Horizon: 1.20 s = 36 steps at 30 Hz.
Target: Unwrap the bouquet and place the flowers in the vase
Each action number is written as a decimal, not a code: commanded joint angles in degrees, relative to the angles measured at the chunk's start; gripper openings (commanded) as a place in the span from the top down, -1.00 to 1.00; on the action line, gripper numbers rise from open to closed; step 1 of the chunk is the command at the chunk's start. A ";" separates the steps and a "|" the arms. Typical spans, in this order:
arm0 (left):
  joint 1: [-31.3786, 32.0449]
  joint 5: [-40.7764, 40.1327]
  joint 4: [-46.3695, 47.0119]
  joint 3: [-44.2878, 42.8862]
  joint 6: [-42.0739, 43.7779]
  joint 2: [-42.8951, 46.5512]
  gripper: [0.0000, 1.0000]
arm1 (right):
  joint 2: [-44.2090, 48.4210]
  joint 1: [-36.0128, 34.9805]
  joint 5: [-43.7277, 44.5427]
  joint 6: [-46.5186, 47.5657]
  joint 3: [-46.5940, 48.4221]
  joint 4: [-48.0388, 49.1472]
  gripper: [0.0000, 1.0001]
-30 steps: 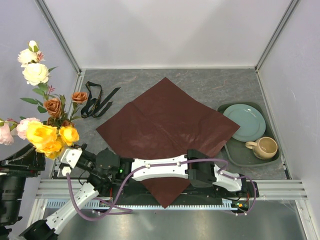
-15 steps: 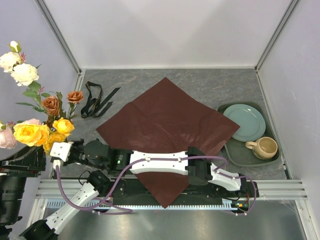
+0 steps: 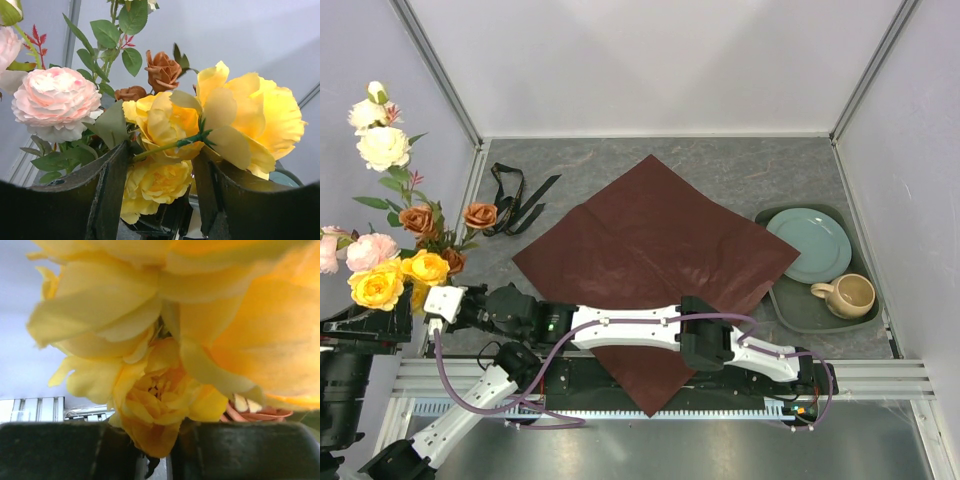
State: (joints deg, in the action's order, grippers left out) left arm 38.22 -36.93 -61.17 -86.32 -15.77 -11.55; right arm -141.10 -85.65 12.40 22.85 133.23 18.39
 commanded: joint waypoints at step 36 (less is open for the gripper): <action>-0.07 10.03 4.38 -9.65 -7.52 -7.08 -0.90 | 11.10 5.49 -6.86 -22.67 -4.03 -12.59 -0.96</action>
State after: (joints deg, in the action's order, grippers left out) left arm 38.22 -30.89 -60.62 -93.97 -22.02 -14.02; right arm -134.61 -80.93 8.62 3.97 129.01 6.92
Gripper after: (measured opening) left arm 0.944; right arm 0.982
